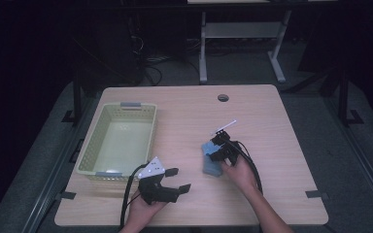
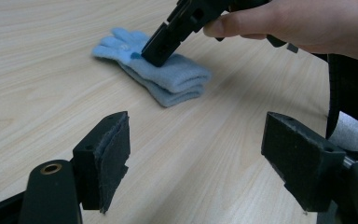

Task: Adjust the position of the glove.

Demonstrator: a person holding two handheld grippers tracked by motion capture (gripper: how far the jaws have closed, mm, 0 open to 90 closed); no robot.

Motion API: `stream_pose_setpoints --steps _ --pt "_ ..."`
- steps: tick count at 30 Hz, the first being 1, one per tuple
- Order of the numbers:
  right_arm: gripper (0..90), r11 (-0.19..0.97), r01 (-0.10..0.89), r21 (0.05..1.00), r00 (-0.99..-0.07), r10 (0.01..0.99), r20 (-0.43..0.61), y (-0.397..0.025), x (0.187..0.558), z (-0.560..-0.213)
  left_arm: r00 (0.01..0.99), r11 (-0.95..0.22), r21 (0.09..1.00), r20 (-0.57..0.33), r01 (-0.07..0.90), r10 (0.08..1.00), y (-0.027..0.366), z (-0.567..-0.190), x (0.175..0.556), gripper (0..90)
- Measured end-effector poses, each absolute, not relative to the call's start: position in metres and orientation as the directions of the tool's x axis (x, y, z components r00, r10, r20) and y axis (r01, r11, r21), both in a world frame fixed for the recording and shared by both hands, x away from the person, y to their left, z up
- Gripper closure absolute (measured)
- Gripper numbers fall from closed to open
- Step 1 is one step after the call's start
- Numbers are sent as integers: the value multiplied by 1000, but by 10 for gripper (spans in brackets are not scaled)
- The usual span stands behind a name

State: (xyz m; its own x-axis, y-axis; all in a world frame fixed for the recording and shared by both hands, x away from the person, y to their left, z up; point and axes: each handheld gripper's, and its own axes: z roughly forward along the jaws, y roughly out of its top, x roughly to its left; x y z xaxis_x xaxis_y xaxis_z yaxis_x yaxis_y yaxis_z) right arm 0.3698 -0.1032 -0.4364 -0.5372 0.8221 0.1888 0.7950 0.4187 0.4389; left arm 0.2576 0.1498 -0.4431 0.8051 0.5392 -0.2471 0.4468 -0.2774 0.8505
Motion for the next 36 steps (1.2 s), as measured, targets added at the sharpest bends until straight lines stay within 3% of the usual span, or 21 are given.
stream_pose_setpoints --steps 13,21,28,33,36 --pt "631 322 797 511 -510 812 285 -132 359 -420 801 -281 846 -247 452 545 146 -439 259 241" --pt "590 288 798 529 -501 805 318 -147 352 -417 791 -288 832 -257 473 556 140 -442 264 243" --pt "454 230 814 534 -468 803 368 -163 349 -422 730 -231 795 -344 561 590 130 -441 283 242" --pt "425 215 819 531 -463 795 392 -167 349 -429 702 -204 794 -347 573 622 122 -438 289 253" --pt "392 190 832 521 -451 779 436 -168 348 -437 660 -174 758 -402 629 635 112 -438 299 253"
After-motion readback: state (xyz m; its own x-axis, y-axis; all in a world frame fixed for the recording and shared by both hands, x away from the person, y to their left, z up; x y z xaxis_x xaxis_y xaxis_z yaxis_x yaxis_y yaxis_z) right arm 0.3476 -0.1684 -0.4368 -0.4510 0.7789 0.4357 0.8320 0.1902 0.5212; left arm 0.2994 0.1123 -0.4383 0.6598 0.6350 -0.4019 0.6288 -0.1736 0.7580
